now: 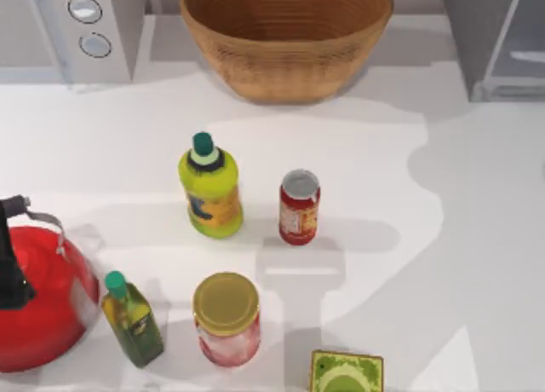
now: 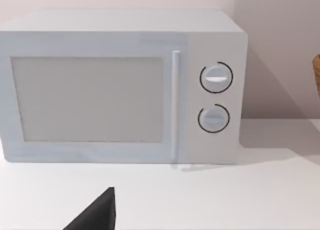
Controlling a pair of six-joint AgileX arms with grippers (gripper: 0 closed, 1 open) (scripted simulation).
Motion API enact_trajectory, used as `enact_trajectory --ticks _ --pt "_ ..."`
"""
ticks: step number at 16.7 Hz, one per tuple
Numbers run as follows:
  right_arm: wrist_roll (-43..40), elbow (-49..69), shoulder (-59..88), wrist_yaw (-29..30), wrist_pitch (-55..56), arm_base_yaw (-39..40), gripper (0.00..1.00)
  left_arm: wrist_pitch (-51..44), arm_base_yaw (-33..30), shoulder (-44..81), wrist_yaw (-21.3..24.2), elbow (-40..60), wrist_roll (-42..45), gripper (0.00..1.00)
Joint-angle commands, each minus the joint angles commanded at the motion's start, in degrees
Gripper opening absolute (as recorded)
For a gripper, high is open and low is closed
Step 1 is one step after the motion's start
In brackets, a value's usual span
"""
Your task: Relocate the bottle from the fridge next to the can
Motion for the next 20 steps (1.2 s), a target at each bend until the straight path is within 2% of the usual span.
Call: enact_trajectory --ticks 11,18,20 --pt "0.16 -33.44 -19.08 -4.42 13.28 -3.95 0.0 0.0 0.0 0.0 0.0 0.0 0.0 1.0" --pt "0.26 -35.06 -20.08 -4.56 14.26 -3.81 0.0 0.0 0.0 0.0 0.0 0.0 0.0 1.0" --pt "0.23 -35.62 -19.24 -2.61 15.79 -1.87 0.0 0.0 0.0 0.0 0.0 0.0 0.0 1.0"
